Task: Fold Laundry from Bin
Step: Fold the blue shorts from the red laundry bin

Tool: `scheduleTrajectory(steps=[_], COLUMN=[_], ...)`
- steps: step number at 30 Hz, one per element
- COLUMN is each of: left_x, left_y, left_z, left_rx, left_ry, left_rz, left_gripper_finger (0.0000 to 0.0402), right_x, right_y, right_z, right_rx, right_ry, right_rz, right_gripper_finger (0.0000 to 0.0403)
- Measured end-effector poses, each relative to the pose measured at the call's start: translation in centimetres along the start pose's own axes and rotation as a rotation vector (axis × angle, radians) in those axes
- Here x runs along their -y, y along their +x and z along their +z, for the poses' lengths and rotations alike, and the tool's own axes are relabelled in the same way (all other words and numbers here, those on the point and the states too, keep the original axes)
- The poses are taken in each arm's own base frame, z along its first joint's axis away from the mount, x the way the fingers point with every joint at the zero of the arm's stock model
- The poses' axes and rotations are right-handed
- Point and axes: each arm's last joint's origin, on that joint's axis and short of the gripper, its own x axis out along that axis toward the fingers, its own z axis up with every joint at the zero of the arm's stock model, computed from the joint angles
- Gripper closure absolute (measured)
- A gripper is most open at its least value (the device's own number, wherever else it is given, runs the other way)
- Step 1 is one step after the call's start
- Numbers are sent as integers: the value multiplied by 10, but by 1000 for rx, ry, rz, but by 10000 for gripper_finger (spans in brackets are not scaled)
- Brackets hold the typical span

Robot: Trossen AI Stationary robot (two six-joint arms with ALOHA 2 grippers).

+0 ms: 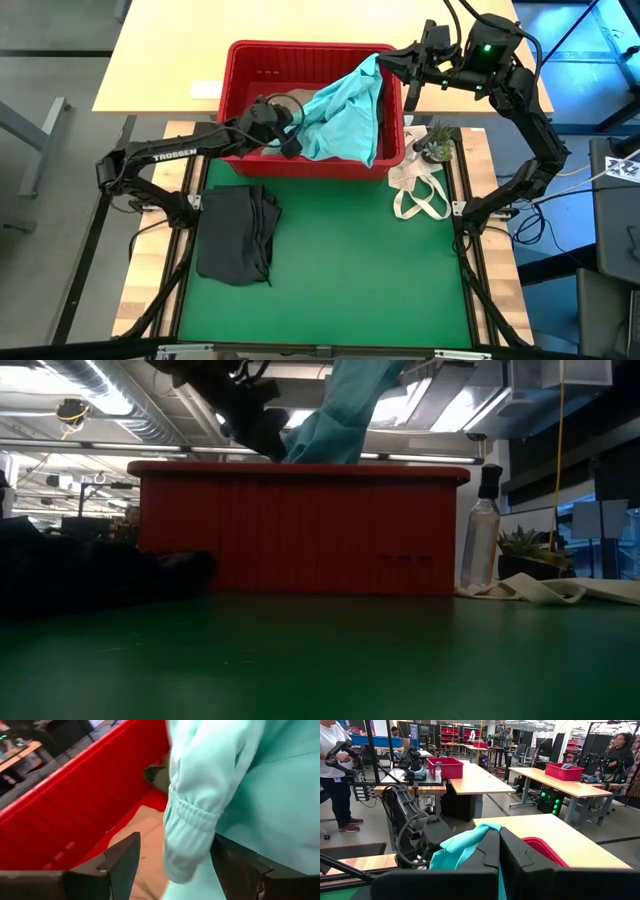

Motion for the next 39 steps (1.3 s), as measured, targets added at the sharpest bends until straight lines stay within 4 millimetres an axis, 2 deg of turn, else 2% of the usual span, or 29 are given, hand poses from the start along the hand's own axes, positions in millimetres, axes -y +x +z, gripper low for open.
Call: scheduleTrajectory(steps=[3, 5, 8, 11, 12, 20, 31, 39], left_x=[-3, -3, -2, 0, 1, -10, -38, -63], left_y=[0, -1, -2, -3, -3, -24, -75, -113], left_z=[0, 1, 1, 2, 2, 22, 48, 67], left_rx=[1, 4, 9, 12, 19, 193, 491, 785], left_ry=[-4, 20, 62, 75, 73, 44, -82, -167], left_rz=[11, 9, 3, -2, -3, 31, 37, 116], left_gripper_finger=[187, 213, 281, 367, 383, 398, 401, 401], right_x=[0, 0, 0, 0, 0, 3, 9, 10], right_y=[0, 0, 0, 0, 0, -2, -11, -15], right_z=[-1, -3, -4, -4, -4, -3, 12, 23], right_rx=[-15, -30, -38, -37, -38, -50, 24, 99], right_ry=[4, 8, 10, 8, 8, -77, -241, -363], right_rz=[2, 3, 4, 3, 1, -125, -364, -431], right_gripper_finger=[403, 403, 403, 403, 403, 403, 403, 403])
